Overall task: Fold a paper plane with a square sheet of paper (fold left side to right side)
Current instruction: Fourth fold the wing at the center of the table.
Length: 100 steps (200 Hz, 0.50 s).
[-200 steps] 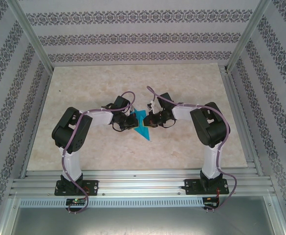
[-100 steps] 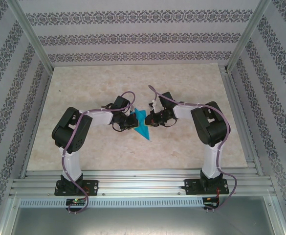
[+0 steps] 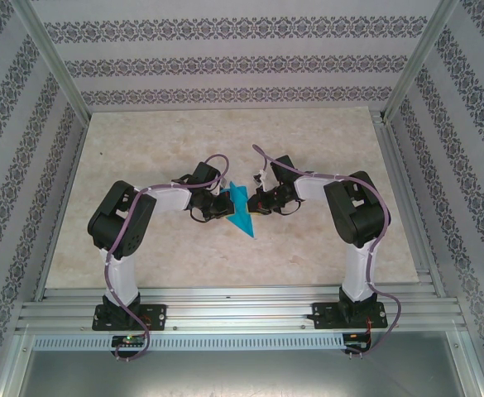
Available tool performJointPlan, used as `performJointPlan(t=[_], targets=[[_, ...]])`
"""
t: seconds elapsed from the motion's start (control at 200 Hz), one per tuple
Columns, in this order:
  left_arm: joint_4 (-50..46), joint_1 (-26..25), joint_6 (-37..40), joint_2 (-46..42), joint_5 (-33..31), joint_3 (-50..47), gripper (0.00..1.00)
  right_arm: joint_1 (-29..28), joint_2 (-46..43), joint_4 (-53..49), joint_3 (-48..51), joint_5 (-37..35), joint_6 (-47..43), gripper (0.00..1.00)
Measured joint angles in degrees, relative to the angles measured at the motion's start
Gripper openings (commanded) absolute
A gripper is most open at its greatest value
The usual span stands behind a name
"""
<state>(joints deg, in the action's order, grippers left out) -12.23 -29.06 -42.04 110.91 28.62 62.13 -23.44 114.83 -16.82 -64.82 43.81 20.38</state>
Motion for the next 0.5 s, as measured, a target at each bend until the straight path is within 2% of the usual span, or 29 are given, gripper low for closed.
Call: performJointPlan(t=[0.08,0.25,0.5], targets=[[-0.02,0.00,-0.02,0.00,-0.02,0.00,0.06,-0.02,0.00,0.07,0.00,0.02,0.02,0.06],[0.00,0.00,-0.02,0.00,-0.02,0.00,0.06,-0.02,-1.31,0.61,0.48,0.02,0.70,0.18],[0.00,0.00,-0.02,0.00,-0.02,0.00,0.06,-0.61,-4.96,3.78,1.84,0.33,2.64,0.19]])
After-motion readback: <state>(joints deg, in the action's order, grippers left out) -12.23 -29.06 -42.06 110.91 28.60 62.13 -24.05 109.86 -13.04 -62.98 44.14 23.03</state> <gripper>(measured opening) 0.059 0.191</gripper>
